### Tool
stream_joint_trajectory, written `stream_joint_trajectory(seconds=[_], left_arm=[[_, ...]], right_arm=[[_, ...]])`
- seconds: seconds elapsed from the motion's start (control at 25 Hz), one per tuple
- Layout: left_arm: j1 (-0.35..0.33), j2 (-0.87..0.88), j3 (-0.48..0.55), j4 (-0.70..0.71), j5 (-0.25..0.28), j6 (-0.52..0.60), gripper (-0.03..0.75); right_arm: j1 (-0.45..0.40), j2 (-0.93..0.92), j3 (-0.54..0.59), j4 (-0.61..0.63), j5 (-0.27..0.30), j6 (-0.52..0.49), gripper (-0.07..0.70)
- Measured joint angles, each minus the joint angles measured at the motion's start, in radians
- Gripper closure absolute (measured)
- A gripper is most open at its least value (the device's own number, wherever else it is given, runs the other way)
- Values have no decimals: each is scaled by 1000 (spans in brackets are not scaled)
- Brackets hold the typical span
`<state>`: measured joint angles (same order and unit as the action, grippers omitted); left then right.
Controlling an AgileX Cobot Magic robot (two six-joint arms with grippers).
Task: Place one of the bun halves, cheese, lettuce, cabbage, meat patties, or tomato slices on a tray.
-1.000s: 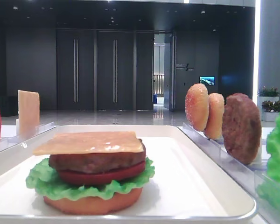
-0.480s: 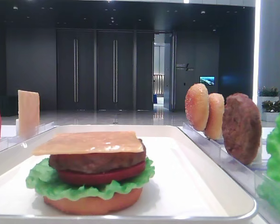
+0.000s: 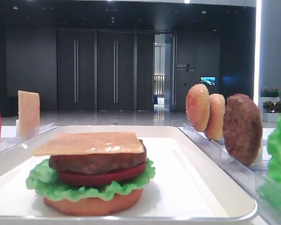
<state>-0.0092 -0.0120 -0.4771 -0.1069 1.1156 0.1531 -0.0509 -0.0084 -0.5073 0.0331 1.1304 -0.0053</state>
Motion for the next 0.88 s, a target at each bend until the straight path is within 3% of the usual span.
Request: stream_joint_trajectory(seconds=[0.88], left_arm=[[0, -3, 0, 43, -1, -79, 139]], right_arm=[[0, 0, 0, 0, 0, 0, 185]])
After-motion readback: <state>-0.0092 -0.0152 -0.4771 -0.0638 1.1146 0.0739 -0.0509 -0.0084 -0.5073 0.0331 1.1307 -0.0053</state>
